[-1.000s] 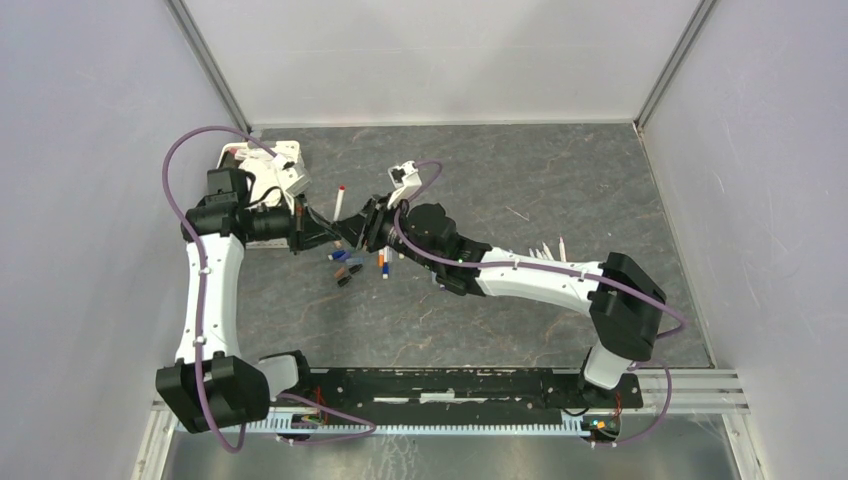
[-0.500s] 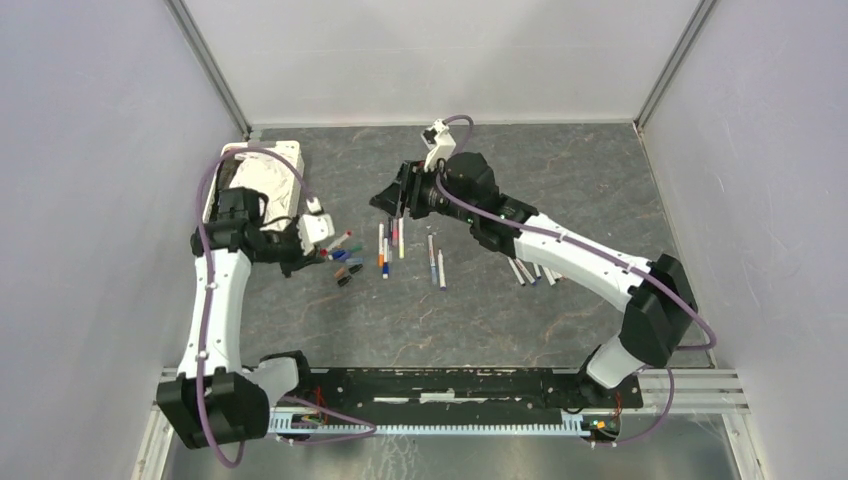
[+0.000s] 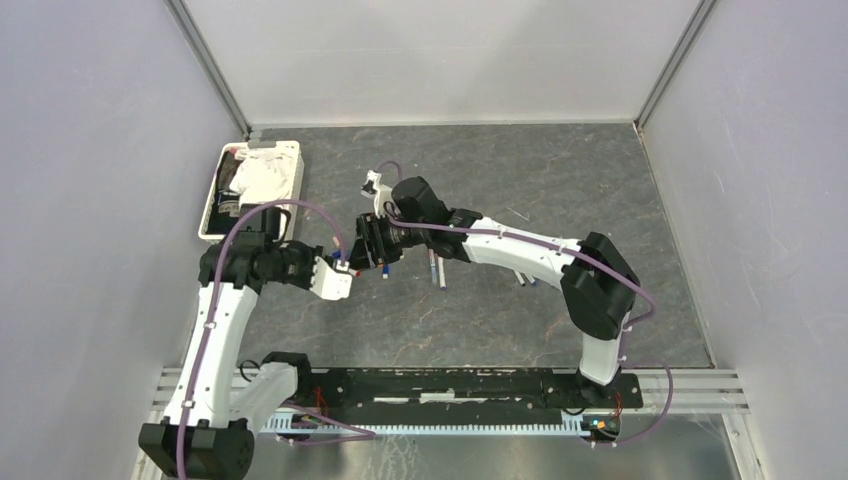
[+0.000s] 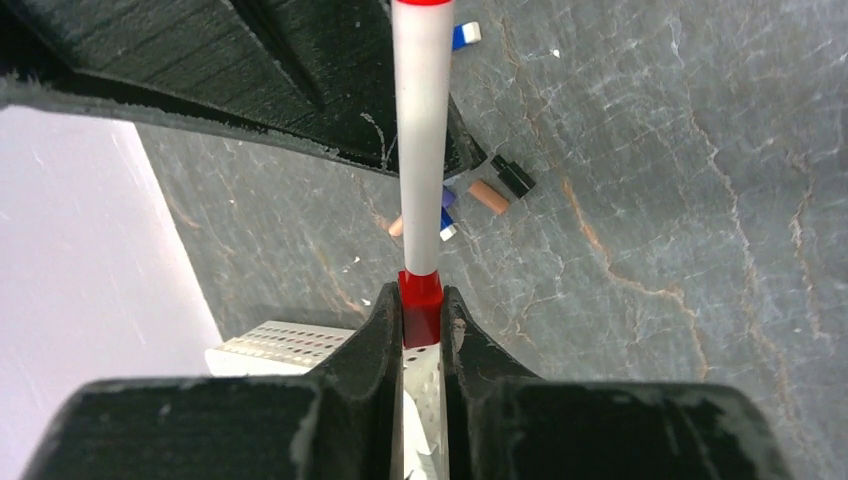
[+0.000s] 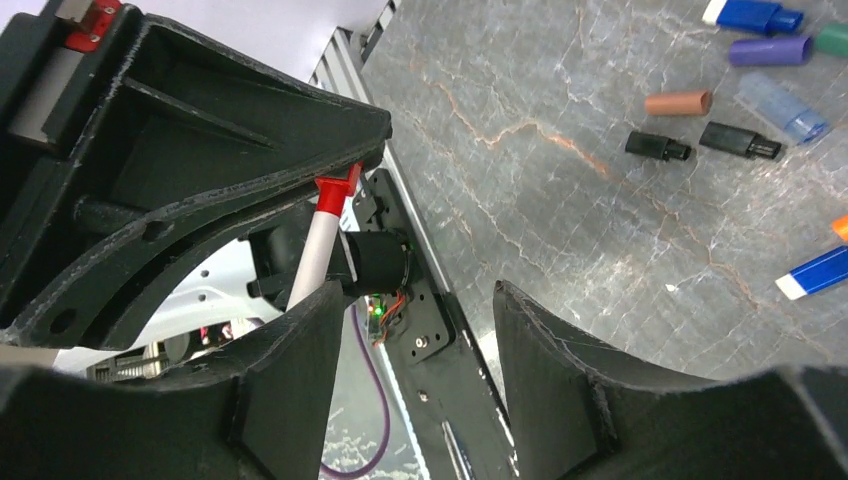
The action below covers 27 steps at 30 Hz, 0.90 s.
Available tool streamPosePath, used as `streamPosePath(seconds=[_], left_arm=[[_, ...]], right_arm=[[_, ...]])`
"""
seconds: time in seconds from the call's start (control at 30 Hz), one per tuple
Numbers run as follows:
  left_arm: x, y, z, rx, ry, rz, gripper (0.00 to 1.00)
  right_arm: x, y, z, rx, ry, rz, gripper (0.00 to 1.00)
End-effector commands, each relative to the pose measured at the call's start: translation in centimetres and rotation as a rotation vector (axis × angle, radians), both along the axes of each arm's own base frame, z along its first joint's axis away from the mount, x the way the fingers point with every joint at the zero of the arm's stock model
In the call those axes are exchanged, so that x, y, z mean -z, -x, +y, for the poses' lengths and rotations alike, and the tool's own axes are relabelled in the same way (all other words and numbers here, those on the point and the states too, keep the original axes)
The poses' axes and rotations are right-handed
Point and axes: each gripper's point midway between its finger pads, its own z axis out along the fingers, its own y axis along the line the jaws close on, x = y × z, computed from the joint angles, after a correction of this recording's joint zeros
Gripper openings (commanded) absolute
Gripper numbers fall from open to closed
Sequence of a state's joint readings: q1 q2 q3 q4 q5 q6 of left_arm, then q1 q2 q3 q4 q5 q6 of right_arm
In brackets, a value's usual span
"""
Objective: Open the pen caps
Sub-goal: Open the pen cap from the pen.
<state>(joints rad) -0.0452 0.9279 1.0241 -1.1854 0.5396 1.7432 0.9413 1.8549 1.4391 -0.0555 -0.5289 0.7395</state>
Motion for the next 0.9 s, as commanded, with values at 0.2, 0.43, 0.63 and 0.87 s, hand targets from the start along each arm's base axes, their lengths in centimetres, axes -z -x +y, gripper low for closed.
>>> streamPosePath(seconds=[0.2,0.43,0.63,0.87], left_arm=[[1.0,0.0,0.6,0.151,-0.177,-0.123,0.02],[1.0,0.0,0.4,0.184,-0.200,-0.154,0.02],[0.5,-0.5,-0.1,0.166,-0.169,-0.144,0.02],[0.1,-0.9,-0.2,0.151,-0.156,-0.143,0.02]], right_arm=[[-2.3,0.8,0.8,-0.050,-0.033,-0.029,0.60],[-3.4,-0.4,0.5,0.005,-0.040,-0.078,0.59],[-3.0,2.6,2.2,-0.139,-0.070,-0.025,0.58],[-1.8,3.6,2.7,-0.193,-0.057,0.011,0.54]])
